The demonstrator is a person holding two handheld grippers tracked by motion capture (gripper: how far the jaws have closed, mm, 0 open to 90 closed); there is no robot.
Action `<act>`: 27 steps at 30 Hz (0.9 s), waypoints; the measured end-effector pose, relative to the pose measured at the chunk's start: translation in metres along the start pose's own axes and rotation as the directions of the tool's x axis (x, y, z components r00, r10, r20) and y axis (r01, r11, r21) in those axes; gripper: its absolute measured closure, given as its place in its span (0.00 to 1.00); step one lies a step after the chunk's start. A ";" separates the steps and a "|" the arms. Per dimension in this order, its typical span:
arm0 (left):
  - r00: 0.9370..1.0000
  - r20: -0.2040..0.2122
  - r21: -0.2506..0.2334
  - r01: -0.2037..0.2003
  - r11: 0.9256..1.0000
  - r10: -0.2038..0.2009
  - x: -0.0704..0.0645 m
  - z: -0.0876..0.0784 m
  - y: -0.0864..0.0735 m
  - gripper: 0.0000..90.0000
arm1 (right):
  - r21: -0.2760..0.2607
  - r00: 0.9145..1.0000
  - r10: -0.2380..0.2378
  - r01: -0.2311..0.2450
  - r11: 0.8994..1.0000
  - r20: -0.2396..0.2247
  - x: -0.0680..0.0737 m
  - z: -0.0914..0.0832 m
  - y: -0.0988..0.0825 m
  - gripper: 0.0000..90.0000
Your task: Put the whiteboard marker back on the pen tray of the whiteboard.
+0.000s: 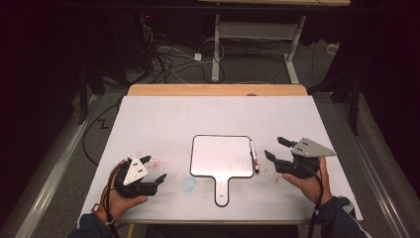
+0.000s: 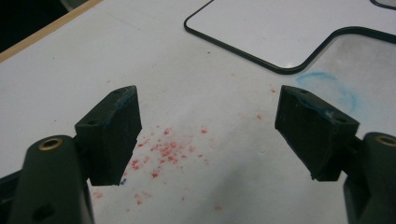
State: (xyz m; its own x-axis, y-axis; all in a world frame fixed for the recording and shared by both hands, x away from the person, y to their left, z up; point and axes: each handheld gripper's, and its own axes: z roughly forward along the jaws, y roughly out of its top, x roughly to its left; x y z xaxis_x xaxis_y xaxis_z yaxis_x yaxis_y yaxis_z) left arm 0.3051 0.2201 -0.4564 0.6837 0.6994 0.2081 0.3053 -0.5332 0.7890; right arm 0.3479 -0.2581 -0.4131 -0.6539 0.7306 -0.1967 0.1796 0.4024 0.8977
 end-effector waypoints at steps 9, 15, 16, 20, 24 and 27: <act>0.999 -0.018 0.010 -0.033 0.999 0.033 -0.003 0.003 -0.001 0.22 | -0.035 0.998 -0.011 0.013 0.999 0.069 0.014 -0.034 -0.025 0.27; 0.999 -0.012 0.001 -0.041 0.999 0.041 -0.004 0.003 0.001 0.22 | -0.024 0.996 -0.010 0.012 1.000 0.087 0.018 -0.037 -0.028 0.26; 0.999 -0.014 0.001 -0.042 0.999 0.042 -0.004 0.004 0.002 0.22 | -0.025 0.996 -0.010 0.012 1.000 0.086 0.018 -0.036 -0.028 0.26; 0.999 -0.010 0.004 -0.040 0.999 0.040 -0.004 0.006 0.003 0.22 | -0.018 0.997 -0.004 0.006 1.000 0.081 0.018 -0.035 -0.030 0.26; 0.999 -0.005 0.012 -0.045 0.999 0.046 -0.004 0.008 0.003 0.22 | -0.012 0.997 -0.009 0.010 1.000 0.083 0.018 -0.035 -0.031 0.27; 0.999 -0.005 0.010 -0.043 0.999 0.043 -0.004 0.009 0.004 0.22 | -0.012 0.997 -0.008 0.009 1.000 0.078 0.018 -0.035 -0.031 0.27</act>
